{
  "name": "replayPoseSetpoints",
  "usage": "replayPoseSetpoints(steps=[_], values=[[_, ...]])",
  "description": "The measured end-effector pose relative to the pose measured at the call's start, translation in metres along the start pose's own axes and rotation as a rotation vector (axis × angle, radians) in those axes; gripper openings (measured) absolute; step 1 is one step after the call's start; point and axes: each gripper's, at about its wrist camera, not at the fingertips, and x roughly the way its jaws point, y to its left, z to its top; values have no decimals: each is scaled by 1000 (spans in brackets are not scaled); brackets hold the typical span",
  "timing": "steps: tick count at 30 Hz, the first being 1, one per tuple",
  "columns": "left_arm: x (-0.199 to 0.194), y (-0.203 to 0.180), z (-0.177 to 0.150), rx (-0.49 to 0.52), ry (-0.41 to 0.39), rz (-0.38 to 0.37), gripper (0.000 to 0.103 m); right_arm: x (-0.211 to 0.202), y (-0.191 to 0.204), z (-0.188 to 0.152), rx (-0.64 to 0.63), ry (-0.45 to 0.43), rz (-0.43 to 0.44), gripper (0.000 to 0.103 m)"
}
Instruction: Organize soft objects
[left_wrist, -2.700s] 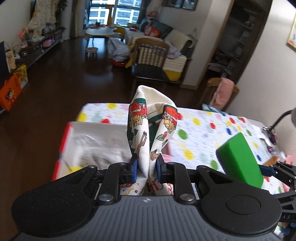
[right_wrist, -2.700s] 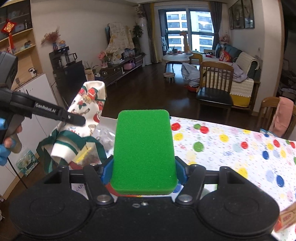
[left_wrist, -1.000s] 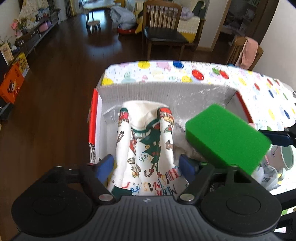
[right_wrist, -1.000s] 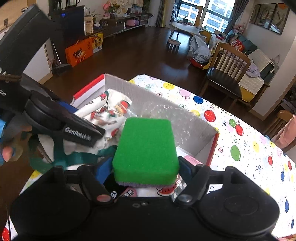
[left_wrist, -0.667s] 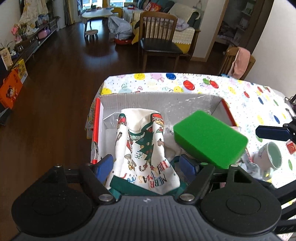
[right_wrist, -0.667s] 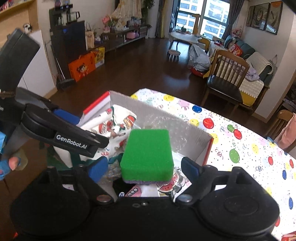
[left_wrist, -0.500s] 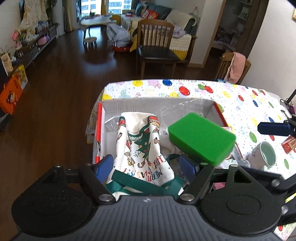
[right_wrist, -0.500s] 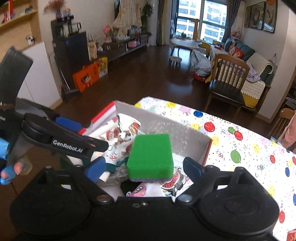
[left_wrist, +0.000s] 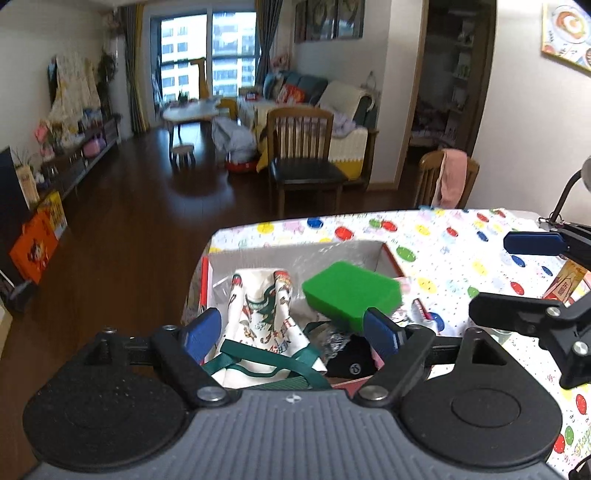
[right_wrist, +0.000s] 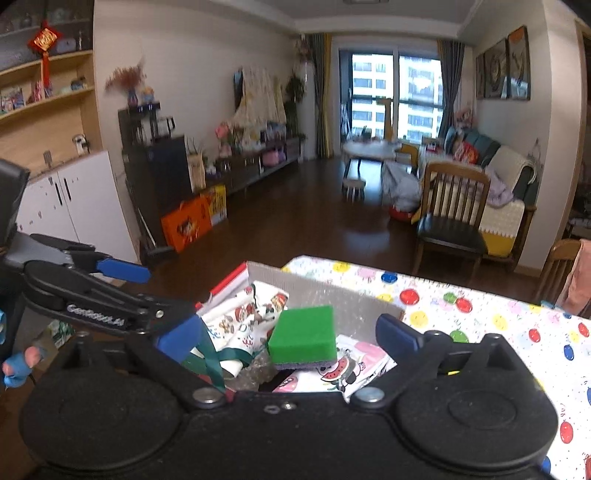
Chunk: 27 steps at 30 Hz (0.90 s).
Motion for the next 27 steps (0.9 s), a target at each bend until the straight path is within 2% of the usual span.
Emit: replayPoseSetpoints(steps=[4, 6, 12, 14, 18, 27], values=[[-19, -10, -5, 11, -40, -3, 86, -15, -1, -6, 26, -47, 6, 103], [-30, -14, -10, 7, -64, -9, 94, -23, 0, -8, 37, -77, 0, 103], [-53, -28, -19, -18, -136, -7, 96, -47, 3, -17, 54, -147, -7, 103], [-60, -34, -22, -19, -158, 2, 103, -52, 4, -21, 54, -165, -21, 103], [-70, -44, -31, -21, -201, 0, 103, -62, 7, -32, 75, -209, -57, 103], [-82, -58, -48, -20, -258, 52, 103, -69, 4, -47, 156, -223, -83, 103]])
